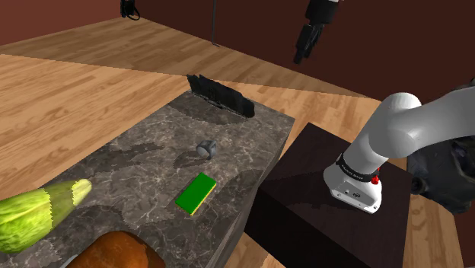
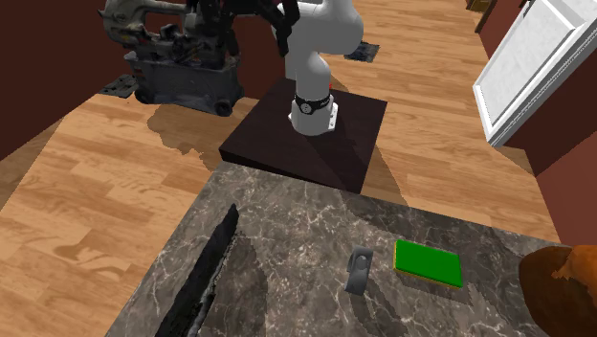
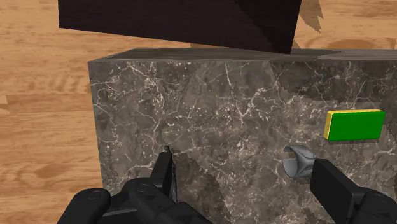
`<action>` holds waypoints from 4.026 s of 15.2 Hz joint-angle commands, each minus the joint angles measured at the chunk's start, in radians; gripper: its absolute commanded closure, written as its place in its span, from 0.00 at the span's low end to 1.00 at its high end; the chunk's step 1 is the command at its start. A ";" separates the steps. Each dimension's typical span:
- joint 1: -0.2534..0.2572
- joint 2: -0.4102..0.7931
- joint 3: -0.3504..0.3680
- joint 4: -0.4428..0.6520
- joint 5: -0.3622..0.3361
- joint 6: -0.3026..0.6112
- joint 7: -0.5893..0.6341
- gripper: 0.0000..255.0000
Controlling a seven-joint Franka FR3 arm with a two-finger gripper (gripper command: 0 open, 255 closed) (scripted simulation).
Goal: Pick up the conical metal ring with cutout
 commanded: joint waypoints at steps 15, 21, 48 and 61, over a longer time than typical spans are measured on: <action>0.089 0.396 0.220 0.024 0.063 0.309 0.191 0.00; 0.116 0.615 0.296 0.107 0.038 0.412 0.286 0.00; 0.236 1.202 0.343 0.416 -0.144 0.590 0.516 1.00; 0.227 1.136 0.354 0.426 -0.124 0.516 0.510 1.00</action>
